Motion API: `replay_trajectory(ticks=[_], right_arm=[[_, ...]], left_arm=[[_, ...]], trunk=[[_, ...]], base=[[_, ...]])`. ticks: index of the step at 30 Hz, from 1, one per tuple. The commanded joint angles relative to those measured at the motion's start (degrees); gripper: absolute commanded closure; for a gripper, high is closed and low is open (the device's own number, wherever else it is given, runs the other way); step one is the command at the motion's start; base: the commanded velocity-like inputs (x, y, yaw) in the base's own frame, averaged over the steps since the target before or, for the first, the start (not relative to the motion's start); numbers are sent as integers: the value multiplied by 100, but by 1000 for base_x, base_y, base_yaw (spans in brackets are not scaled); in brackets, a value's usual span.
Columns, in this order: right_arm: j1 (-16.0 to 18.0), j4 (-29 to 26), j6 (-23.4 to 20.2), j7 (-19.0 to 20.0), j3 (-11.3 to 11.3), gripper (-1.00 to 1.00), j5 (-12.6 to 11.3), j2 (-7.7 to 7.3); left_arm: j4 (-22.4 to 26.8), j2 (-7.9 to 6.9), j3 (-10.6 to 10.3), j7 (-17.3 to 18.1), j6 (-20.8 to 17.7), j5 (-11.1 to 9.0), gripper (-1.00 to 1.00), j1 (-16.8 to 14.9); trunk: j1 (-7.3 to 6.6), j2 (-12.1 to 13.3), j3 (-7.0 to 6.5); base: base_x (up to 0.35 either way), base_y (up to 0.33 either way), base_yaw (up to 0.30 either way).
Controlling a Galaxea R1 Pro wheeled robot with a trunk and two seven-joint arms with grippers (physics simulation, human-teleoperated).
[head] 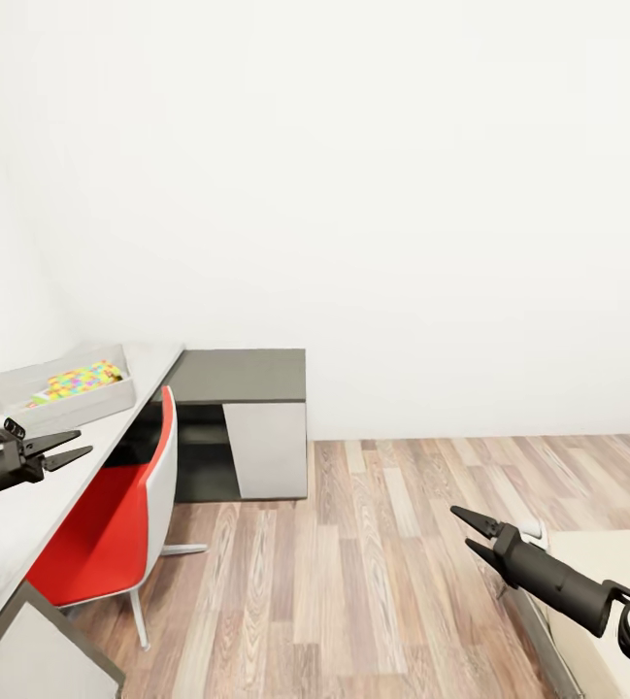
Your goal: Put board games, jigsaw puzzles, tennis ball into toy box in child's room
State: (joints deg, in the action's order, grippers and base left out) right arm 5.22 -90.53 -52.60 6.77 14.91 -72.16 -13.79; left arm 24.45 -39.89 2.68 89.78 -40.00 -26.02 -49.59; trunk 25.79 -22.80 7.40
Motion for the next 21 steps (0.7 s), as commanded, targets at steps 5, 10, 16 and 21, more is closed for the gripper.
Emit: replay_trajectory(ticks=[5,10,16,21], right_arm=[[6,1,-16,52,4,-100,53,1],[6,1,-14,52,3,-100,52,1],[6,1,-13,52,3,-100,53,7],[6,2,-10,46,-20,-100,124,7]], left_arm=[[2,-1,-4,22,-61,0,-100,-6],[6,-1,-4,22,-61,1,-100,-5],[7,6,-4,22,-59,1,-100,-3],[8,22,-11,22,-54,5,-100,-3]], trunk=[[0,-12,13],[0,-12,13],[0,-12,13],[0,-12,13]], base=[[-329,0,0],[-330,0,0],[-329,0,-8],[-273,0,-151]])
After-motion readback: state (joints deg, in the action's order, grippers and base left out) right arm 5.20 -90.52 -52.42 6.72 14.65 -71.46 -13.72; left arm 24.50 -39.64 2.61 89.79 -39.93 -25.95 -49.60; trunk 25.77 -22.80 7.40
